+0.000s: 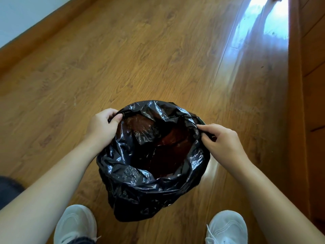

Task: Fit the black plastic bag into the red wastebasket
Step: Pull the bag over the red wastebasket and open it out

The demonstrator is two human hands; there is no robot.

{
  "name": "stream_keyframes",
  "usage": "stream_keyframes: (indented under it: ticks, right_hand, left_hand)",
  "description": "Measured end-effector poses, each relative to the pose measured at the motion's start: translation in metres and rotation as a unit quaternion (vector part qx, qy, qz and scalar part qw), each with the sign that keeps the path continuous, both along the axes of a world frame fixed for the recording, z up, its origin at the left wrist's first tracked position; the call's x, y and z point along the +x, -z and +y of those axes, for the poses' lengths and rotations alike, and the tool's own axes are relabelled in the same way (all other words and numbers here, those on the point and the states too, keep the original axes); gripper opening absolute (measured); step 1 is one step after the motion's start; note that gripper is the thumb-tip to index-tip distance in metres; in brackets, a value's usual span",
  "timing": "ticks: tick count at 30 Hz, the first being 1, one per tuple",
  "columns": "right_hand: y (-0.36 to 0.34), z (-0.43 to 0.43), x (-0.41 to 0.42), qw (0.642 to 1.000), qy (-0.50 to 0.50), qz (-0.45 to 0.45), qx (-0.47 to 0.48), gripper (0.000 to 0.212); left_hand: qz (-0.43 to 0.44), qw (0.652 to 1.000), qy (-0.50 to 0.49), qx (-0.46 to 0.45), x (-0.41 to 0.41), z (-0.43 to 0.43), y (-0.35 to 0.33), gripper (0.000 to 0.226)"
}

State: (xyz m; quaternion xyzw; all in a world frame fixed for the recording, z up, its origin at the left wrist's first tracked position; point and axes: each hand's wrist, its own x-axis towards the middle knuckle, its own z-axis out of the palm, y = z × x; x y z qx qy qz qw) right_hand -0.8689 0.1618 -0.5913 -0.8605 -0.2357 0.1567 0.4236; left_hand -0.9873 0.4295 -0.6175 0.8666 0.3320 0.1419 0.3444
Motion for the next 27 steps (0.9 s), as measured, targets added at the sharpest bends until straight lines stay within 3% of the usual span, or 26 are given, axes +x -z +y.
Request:
stream_keyframes:
  ticks: [5,9,13,16,22,27]
  right_hand:
    - [0.001,-0.005,0.001,1.0,-0.024,0.017,-0.007,0.033]
    - [-0.005,-0.003,-0.003,0.996,-0.033,-0.079,0.009,0.033]
    - [-0.017,-0.005,-0.008,0.967,-0.173,-0.188,0.015,0.023]
    - [-0.02,-0.003,-0.014,0.948,-0.256,-0.186,-0.033,0.023]
    - [-0.016,-0.006,-0.014,0.936,-0.273,-0.219,-0.037,0.008]
    - [-0.005,-0.018,-0.01,0.931,-0.293,-0.212,-0.05,0.013]
  left_hand:
    - [-0.025,0.997,-0.065,-0.032,0.0,0.005,0.004,0.027]
    - [-0.043,0.992,-0.107,-0.058,0.006,-0.002,0.004,0.024]
    - [-0.046,0.982,-0.159,-0.09,0.01,-0.009,0.006,0.024]
    - [-0.056,0.976,-0.181,-0.11,0.01,-0.008,0.007,0.023]
    - [-0.058,0.97,-0.197,-0.132,0.009,-0.009,0.006,0.023]
    - [-0.076,0.957,-0.236,-0.148,0.007,-0.006,0.004,0.025]
